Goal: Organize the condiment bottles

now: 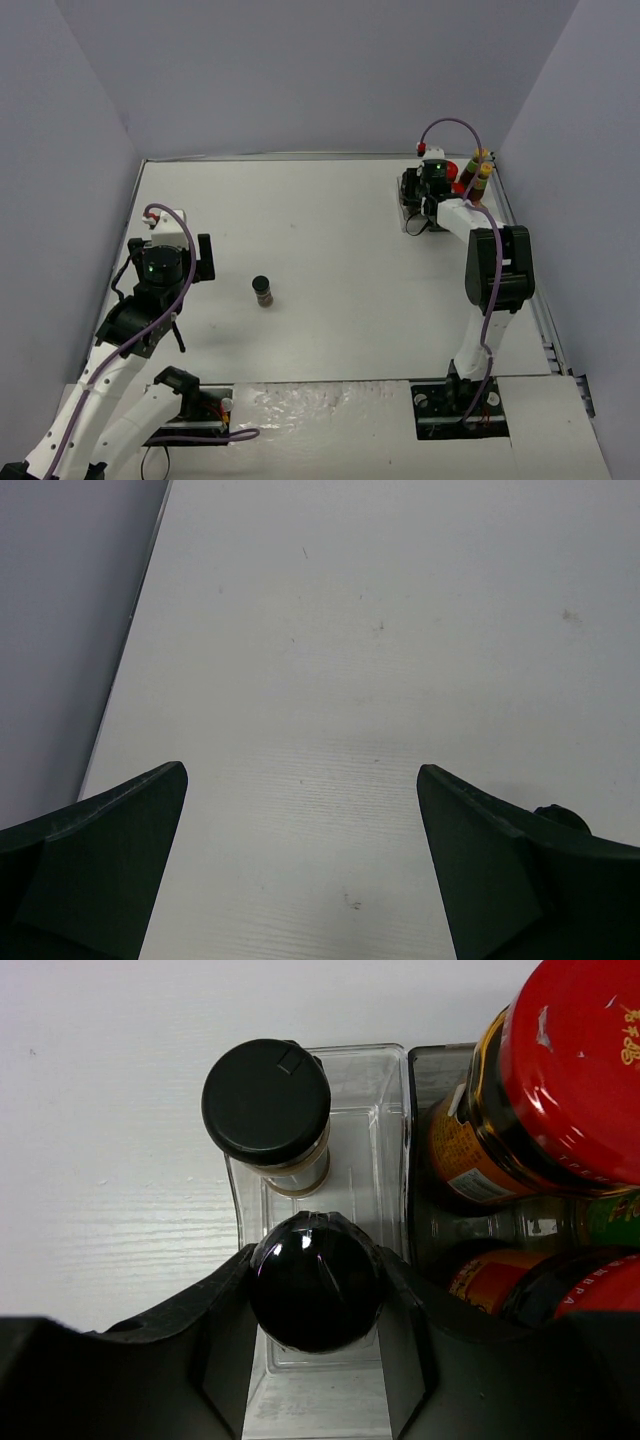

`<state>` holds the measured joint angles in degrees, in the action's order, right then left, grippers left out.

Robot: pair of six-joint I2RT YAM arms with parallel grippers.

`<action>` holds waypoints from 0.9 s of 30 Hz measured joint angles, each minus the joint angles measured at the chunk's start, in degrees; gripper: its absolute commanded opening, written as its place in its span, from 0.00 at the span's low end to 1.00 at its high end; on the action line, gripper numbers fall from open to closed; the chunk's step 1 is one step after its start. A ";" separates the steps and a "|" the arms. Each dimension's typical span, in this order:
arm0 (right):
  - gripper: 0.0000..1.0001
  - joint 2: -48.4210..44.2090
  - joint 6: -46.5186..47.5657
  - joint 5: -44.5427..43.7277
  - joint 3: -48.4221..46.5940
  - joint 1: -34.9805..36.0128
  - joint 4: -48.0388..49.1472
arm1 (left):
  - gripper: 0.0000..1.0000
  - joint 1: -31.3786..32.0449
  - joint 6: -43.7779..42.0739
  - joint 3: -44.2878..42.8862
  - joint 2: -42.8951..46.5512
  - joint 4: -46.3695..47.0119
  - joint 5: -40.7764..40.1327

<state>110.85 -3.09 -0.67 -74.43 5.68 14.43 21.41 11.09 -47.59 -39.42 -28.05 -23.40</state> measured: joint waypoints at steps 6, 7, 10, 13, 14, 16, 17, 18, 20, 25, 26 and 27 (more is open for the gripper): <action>0.83 0.04 -0.31 0.38 0.00 -0.02 0.74 | 0.97 0.00 0.00 0.00 -0.12 0.00 0.02; 0.83 -0.10 -0.30 0.75 0.02 -0.01 0.76 | 0.97 0.00 0.00 0.00 -0.13 0.00 0.02; 0.89 -1.62 -0.22 1.62 0.62 0.22 0.56 | 0.97 0.00 0.00 0.00 -0.13 0.00 0.03; 0.90 -5.50 0.21 2.18 2.11 1.02 -0.76 | 0.97 0.00 0.00 0.00 -0.13 0.00 0.06; 0.91 -7.66 0.48 2.33 2.88 1.52 -1.71 | 0.97 0.00 0.00 0.00 -0.13 0.00 0.09; 0.92 -12.47 1.25 2.69 4.10 3.39 -3.44 | 0.97 0.00 0.00 0.00 -0.13 0.01 0.28; 0.92 -14.88 1.93 3.25 4.48 4.93 -3.77 | 0.97 0.00 -0.01 0.00 -0.10 0.01 0.50; 0.93 -17.35 2.82 4.46 4.87 6.86 -4.06 | 0.97 0.00 -0.02 0.00 -0.03 0.02 0.70; 0.95 -21.97 4.34 7.64 5.59 11.45 -4.35 | 0.97 0.00 -0.04 0.00 0.24 0.02 0.99; 0.98 -28.07 7.25 16.21 7.67 22.79 -4.41 | 0.97 0.00 -0.22 0.00 1.37 0.07 1.59; 0.98 -28.10 7.73 17.71 8.15 25.06 -4.33 | 0.97 0.00 -0.31 0.00 1.74 0.07 1.96; 0.99 -27.85 8.02 18.85 8.73 26.64 -4.33 | 0.97 0.00 -0.37 0.02 2.15 0.27 2.34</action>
<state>83.00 4.93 18.19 -65.71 32.32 10.11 21.41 10.72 -47.57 -37.27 -27.79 -21.05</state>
